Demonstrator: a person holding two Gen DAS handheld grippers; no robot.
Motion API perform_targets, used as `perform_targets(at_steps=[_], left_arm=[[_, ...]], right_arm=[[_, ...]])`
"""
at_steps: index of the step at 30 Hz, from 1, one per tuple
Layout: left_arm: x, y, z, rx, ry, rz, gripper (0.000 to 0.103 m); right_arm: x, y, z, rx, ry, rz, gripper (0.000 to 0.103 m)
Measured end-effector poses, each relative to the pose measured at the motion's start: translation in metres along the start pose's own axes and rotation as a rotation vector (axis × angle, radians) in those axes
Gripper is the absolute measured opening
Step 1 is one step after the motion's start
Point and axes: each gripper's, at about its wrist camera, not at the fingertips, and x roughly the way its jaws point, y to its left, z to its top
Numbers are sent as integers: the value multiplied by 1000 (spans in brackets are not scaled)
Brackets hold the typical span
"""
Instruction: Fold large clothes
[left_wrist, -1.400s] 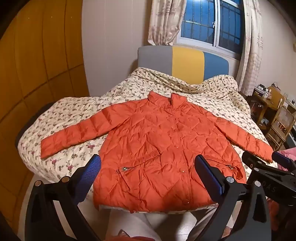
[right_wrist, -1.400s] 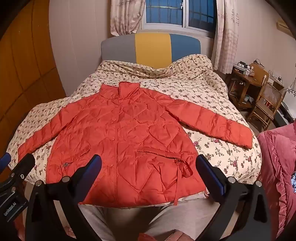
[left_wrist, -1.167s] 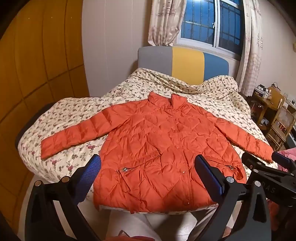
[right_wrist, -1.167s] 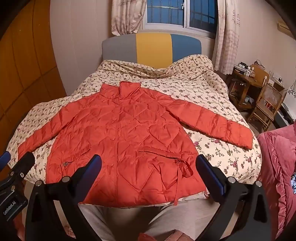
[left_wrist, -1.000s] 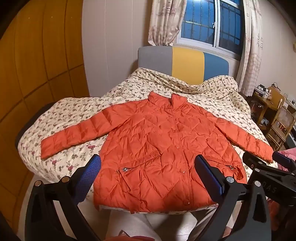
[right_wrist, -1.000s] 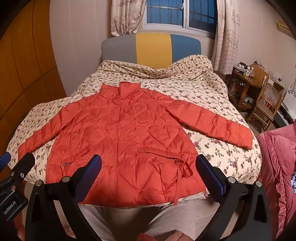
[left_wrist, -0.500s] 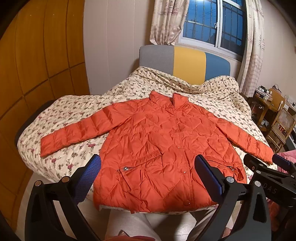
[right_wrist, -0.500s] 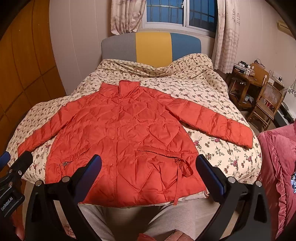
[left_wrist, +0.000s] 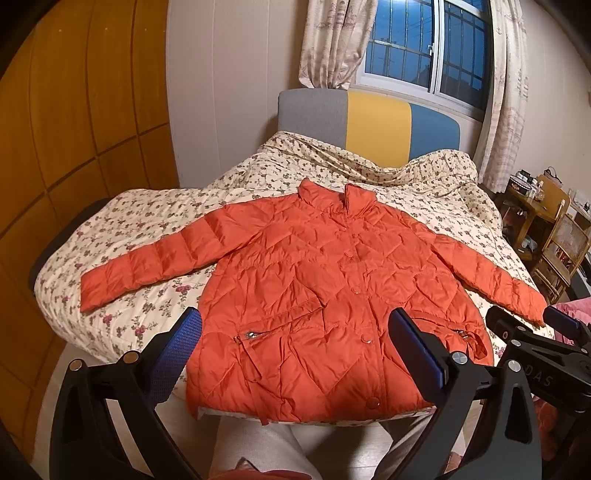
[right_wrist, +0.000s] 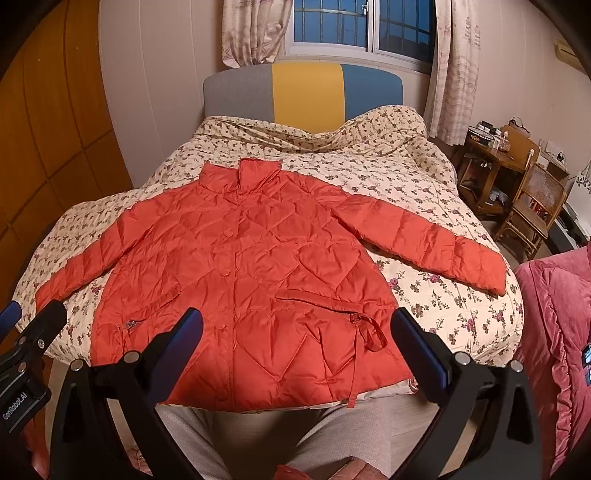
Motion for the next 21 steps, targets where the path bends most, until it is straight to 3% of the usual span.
perform_targets(at_steps=[21], left_arm=[[3,-3,-5,0,12,1,100]], right_arm=[[5,0,-2,-5,13,6,101]])
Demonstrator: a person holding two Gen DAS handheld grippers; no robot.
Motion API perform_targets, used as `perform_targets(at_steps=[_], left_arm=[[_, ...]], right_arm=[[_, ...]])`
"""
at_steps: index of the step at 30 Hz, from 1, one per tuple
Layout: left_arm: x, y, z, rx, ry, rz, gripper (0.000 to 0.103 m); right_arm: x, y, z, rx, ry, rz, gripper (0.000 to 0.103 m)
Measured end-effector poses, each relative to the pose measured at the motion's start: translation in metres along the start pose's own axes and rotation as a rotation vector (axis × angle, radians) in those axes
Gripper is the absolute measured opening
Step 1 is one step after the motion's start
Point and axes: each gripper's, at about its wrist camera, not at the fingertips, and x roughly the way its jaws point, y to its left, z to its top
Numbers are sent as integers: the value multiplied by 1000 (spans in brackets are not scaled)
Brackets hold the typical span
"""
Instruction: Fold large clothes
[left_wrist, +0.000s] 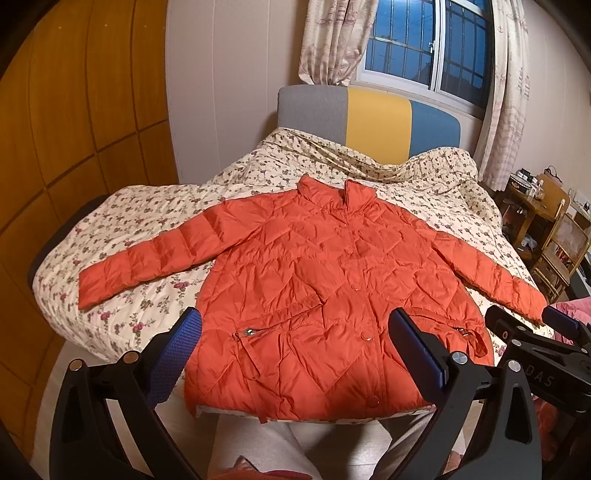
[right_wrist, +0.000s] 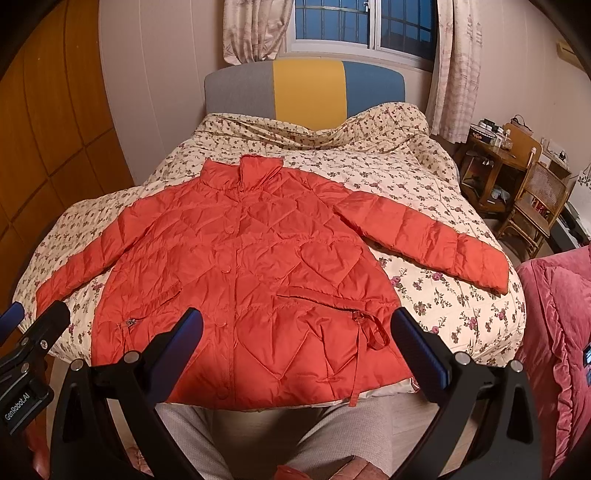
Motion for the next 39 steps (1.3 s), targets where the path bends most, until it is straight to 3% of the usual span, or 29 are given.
perform_targets(at_steps=[25,34,39], left_arm=[[17,-4,-5,7,38,-14,100],[64,3,-8,12,112,5,100],[105,21,-8,-55,124,-15,100]], right_arm=[[14,-5,1,8,29,-11,101],[59,-33,4,37,86,-93,101],[103,-71,10,82,81,-103,101]])
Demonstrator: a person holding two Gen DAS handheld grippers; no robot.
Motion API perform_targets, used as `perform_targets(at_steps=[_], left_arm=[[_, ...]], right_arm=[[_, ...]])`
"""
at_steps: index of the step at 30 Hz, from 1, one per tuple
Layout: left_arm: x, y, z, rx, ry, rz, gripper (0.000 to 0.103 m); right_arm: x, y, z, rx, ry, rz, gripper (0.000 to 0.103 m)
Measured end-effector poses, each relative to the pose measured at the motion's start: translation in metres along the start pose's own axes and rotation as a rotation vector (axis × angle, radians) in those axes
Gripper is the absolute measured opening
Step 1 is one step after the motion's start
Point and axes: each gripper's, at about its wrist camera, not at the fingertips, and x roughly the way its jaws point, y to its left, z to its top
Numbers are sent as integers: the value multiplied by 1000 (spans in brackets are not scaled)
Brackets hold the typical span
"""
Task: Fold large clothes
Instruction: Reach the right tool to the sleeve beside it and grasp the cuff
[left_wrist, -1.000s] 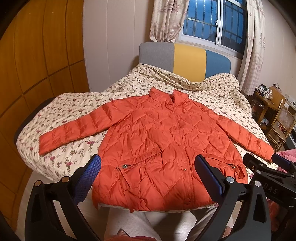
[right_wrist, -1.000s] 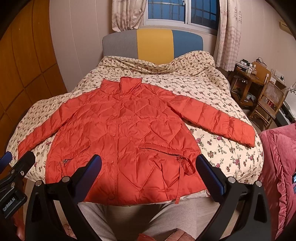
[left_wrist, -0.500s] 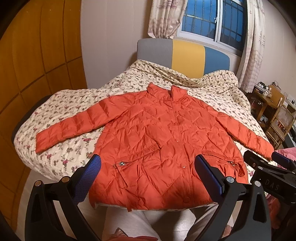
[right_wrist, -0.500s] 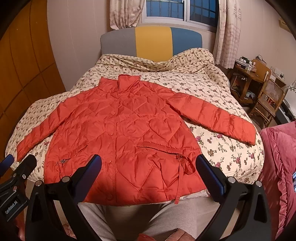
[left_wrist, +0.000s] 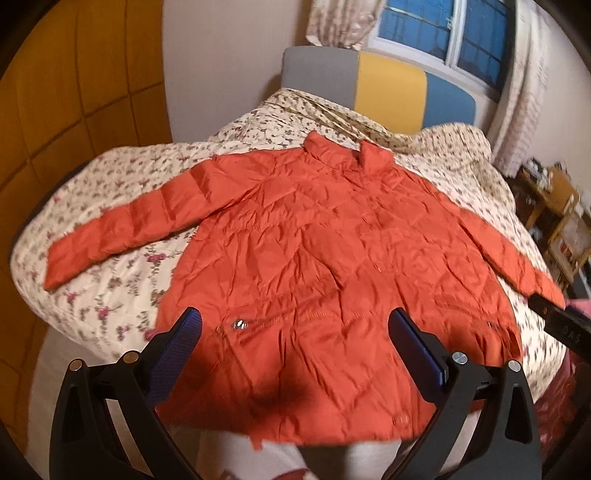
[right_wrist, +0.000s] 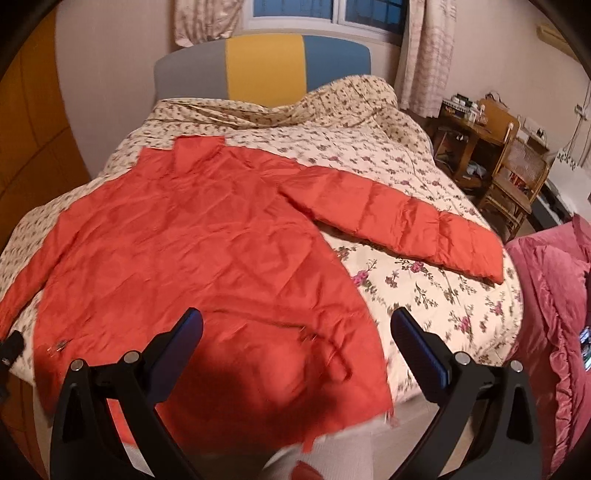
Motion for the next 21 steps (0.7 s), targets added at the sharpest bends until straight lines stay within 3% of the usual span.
perform_targets(at_steps=[5,7,9,12,15,18,21], left_arm=[[47,4,12,66,29,105,100],[63,8,17,69,51,106,100],[81,16,24,38,65,57,100],[106,24,35,24,67,40,100],[130,26,46,42,65,91,100],[151,29,58,53,59,121,100],[169,34,69,64,48,164,100]], right_arm=[[55,-35,7,77,70,62,101],[72,-51,9,138,97,65,101],[90,-69,12,187,118,54,101],[107,-103,18,291,80,-13,101],[129,-144,22,443,66,-25,100],[146,-184,22,617,52,-9,87],[158,-211,22,706,48,-63,85]])
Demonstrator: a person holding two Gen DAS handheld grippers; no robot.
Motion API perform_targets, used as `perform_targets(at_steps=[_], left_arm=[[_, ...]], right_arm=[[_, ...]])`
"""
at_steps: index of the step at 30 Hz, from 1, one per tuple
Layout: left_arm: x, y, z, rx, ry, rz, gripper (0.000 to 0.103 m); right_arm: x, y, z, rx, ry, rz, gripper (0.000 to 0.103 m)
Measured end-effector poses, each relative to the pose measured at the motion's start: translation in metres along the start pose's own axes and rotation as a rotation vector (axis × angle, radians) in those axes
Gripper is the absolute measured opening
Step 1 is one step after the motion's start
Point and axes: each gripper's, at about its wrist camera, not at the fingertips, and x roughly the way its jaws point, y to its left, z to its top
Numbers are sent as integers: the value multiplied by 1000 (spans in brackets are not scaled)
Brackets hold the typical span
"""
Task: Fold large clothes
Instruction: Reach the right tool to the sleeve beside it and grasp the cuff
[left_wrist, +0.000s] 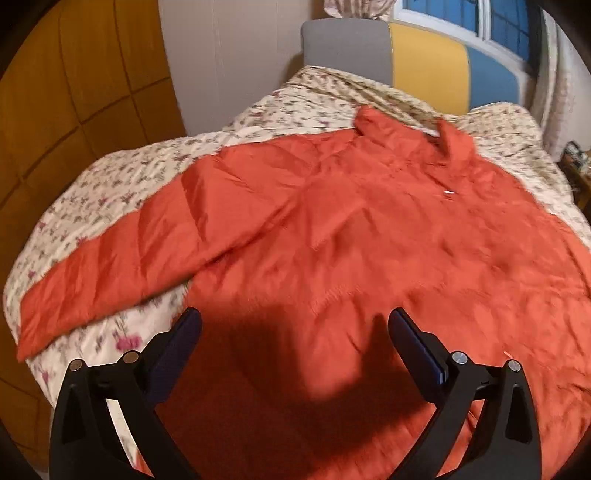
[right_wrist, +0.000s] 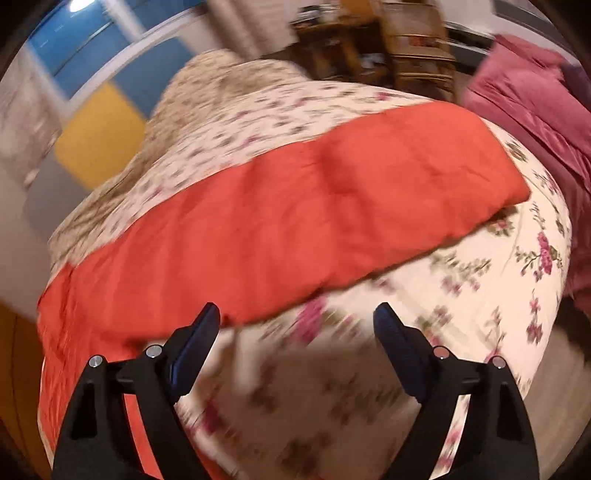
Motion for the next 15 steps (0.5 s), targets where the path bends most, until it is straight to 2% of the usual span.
perform_targets(at_steps=[2,6,9,13,14,15], left_arm=[[12,3,6,4,-11,32,100],[32,15,9,-25,-6,41,100],[44,23,4,-61,1,10,100],[51,32,-1,-106,7,-45,100],[52,32,-2,-108,10,-47,100],[54,30,-2,-105,13,-44,100]], right_arm=[[4,-10,11,49,-39,-1,85],[7,-26,24,142,-96,13,84],[10,-35,35,219,-145,28,84],[16,-33,43,240,-187,-1,84],[17,-32,44,239,-197,-16,82],[17,-31,46,241,-207,-35,75]])
